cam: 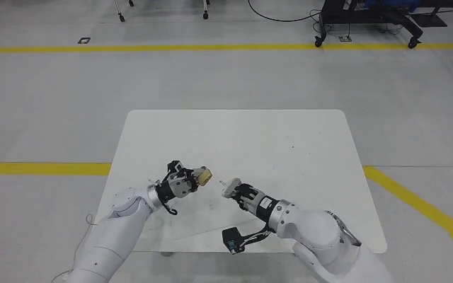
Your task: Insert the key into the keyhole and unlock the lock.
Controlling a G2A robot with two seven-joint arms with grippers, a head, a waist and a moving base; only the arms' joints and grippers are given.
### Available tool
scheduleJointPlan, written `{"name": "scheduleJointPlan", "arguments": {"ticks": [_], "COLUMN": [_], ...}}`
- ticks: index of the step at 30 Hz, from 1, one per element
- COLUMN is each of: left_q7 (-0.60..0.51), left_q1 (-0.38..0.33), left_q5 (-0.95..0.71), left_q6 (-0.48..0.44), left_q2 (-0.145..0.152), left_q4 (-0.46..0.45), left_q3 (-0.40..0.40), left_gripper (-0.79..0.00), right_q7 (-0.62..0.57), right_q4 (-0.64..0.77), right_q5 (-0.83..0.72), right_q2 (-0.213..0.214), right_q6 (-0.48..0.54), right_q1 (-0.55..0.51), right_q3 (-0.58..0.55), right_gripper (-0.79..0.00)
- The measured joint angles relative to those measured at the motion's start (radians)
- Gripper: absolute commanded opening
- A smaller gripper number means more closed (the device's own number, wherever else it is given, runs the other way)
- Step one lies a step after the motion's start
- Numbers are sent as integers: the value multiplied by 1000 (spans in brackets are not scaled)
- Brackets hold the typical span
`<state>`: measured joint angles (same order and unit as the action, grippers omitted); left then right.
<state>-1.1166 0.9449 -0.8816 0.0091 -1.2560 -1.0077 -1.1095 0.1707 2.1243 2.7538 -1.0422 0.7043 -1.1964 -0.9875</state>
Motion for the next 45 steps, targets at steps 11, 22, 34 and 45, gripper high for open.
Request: {"name": "scheduleJointPlan", "arguments": {"ticks": [11,22,34,45], "left_q7": [16,-6,-15,-8], "left_q1": [-7,-14,-17,-15], "left_q5": [36,41,46,56], "left_q6": [1,-13,-14,-12], "left_q2": [-8,-13,-16,-18], "left_q4": [12,25,34,33], "left_q3": [23,27,25,22], "left_gripper": [-785,-785,-785,-785], "right_q7": [-94,-161,-183,-216], "right_q4": [7,-20,-17,-25], "right_q5": [264,276,249,292], "right_q2": [-19,-47,-65,-78], "right_q6": [64,125,130,156], "right_q1": [51,78,74,70], "right_q3": [180,227,225,248], "right_gripper": [-785,-785,-785,-785]}}
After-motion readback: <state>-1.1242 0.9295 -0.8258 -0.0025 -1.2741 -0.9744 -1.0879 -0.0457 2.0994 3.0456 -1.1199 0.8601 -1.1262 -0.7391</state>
